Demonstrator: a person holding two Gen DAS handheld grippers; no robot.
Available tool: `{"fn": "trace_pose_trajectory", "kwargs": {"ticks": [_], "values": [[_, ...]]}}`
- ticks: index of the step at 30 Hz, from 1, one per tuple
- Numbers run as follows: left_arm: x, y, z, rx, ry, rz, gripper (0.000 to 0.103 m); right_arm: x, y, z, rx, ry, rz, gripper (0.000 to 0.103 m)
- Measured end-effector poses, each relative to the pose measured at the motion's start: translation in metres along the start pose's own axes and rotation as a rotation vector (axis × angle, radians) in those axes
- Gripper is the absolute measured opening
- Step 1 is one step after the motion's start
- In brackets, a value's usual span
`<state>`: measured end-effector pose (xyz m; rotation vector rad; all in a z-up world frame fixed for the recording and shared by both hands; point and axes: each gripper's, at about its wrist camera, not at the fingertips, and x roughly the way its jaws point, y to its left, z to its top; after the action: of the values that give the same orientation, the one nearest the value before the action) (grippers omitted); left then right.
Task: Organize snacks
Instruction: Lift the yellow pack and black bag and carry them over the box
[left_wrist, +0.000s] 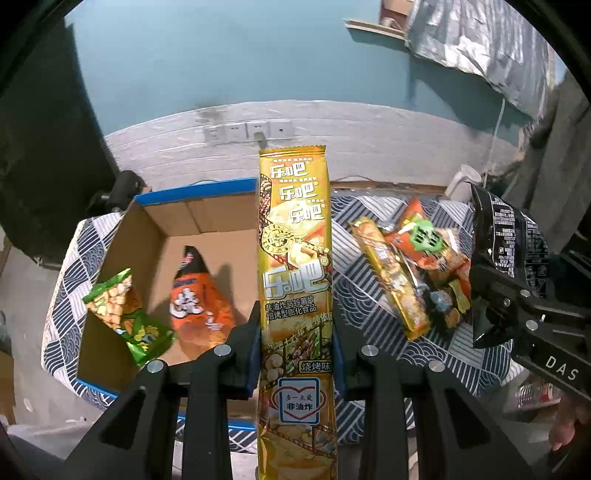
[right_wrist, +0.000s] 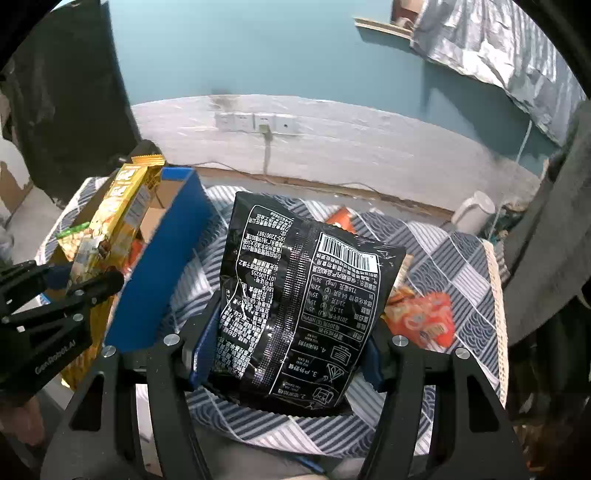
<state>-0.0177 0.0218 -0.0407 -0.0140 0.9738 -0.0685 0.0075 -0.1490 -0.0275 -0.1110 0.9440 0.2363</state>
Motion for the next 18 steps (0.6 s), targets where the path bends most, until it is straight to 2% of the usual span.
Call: {"fn": "trace_pose_trajectory", "kwargs": {"ticks": [5,18], "values": [[-0.001,0.028,0.0,-0.046,-0.008,0.003,0.031,0.007,0.022,0.015,-0.025,-0.004,0.032,0.064],[0.009,0.098,0.003,-0.133,-0.018,0.081,0.031,0.041,0.088,0.042,-0.103,0.027,0.114,0.064]]}}
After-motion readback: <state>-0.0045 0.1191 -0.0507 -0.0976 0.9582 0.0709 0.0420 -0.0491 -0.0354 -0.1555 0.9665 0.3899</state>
